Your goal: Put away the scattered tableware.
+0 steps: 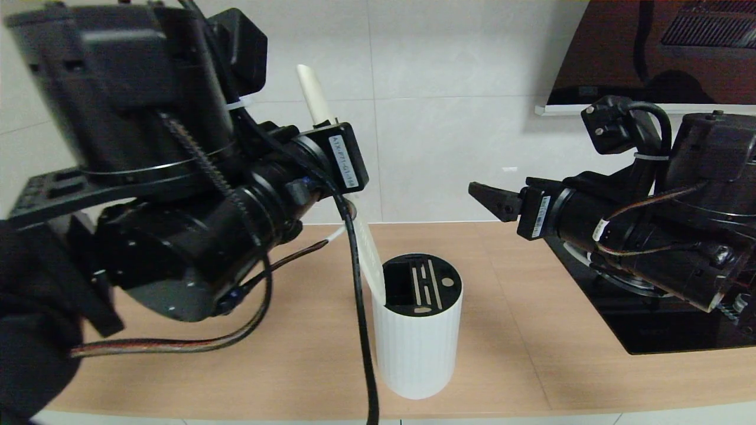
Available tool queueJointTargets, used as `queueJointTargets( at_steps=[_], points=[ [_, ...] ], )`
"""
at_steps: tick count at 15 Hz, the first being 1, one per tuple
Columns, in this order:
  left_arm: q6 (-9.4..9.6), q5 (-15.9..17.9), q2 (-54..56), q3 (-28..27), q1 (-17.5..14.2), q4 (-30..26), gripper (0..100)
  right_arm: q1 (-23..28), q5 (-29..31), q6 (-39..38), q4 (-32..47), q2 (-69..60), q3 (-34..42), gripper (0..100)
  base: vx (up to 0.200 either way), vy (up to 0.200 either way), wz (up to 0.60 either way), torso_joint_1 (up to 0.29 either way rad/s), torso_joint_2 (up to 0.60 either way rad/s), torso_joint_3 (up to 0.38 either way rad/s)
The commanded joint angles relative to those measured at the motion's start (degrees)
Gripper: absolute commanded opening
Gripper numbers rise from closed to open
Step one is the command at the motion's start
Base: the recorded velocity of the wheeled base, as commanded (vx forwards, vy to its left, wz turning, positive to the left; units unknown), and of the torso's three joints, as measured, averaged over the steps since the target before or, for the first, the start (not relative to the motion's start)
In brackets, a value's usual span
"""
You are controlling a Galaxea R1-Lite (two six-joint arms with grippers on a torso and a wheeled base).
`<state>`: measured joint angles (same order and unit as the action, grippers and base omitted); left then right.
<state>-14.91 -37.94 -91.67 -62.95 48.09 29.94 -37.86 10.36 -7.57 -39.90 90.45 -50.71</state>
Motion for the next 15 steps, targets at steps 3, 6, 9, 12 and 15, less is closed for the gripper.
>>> queueJointTargets(
  at_steps=[3, 6, 9, 12, 15],
  points=[
    [4.71, -3.6, -6.1, 1.3, 1.4, 8.6, 0, 0.9, 0.0, 0.1, -0.1, 0.4, 0.2, 100, 0.0, 0.0, 0.0, 0.0, 0.0, 0.0],
    [13.06, -4.6, -6.8, 6.0, 2.5, 23.8, 0, 0.9, -0.1, 0.3, -0.1, 0.6, 0.4, 100, 0.0, 0.0, 0.0, 0.0, 0.0, 0.0],
    [18.07, -6.4, -10.7, 7.0, 2.8, 32.6, 0, 0.9, 0.0, 0.3, -0.1, 0.6, 0.4, 100, 0.0, 0.0, 0.0, 0.0, 0.0, 0.0],
    [18.07, -6.4, -10.5, 6.9, 3.9, 32.0, 0, 0.9, -0.1, 0.3, -0.1, 0.8, 0.4, 100, 0.0, 0.0, 0.0, 0.0, 0.0, 0.0],
    [17.9, -6.4, -12.0, 6.4, 4.0, 32.1, 0, 0.9, 0.0, 0.4, -0.1, 0.9, 0.4, 100, 0.0, 0.0, 0.0, 0.0, 0.0, 0.0]
  ],
)
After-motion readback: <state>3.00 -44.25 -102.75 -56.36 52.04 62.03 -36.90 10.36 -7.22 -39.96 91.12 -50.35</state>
